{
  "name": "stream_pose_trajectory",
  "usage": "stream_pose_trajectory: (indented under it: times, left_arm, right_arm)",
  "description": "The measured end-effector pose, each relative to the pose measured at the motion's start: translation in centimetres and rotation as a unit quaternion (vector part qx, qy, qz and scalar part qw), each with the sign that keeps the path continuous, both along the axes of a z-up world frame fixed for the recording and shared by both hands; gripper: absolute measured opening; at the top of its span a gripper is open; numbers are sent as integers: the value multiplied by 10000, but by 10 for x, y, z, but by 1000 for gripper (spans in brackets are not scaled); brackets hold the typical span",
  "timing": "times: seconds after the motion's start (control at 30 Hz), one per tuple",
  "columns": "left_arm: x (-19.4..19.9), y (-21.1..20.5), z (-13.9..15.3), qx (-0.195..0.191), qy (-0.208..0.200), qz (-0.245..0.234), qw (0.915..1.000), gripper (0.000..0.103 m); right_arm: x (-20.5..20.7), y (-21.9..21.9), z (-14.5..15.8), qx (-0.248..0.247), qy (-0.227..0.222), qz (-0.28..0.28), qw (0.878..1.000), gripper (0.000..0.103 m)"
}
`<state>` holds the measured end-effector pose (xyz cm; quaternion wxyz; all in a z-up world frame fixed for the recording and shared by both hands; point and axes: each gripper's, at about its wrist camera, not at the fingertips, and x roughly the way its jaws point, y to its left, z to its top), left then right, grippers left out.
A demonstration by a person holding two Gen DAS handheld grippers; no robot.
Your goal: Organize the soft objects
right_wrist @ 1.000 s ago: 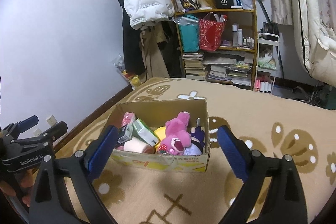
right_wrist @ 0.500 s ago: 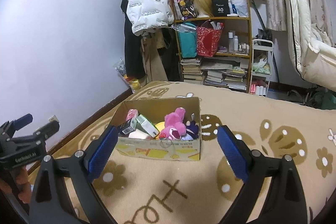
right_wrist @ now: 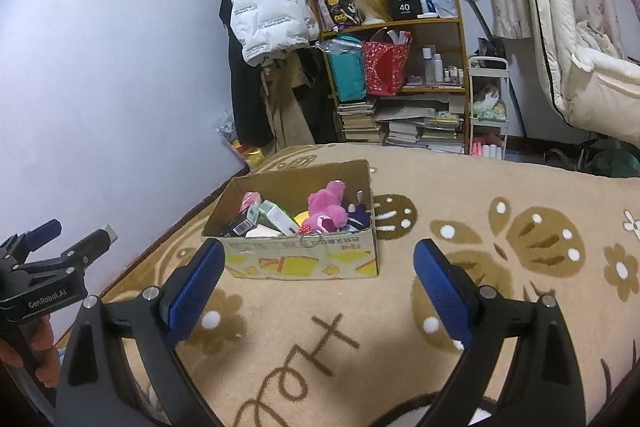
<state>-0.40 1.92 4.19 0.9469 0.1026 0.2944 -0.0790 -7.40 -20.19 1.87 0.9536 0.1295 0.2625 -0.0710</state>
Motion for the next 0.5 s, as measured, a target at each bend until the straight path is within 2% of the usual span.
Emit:
stream_pose_trajectory:
  times: [0.3,0.5]
  left_arm:
    - [3,-6,-5,138,21,-52,9999,102]
    - [4,-3,-3,65,16,-30,10000,102]
  right_arm:
    - [3,0,-8,-125,132,-61,9998,100]
    - [3,2,-10,-178,172,-73,9997,100]
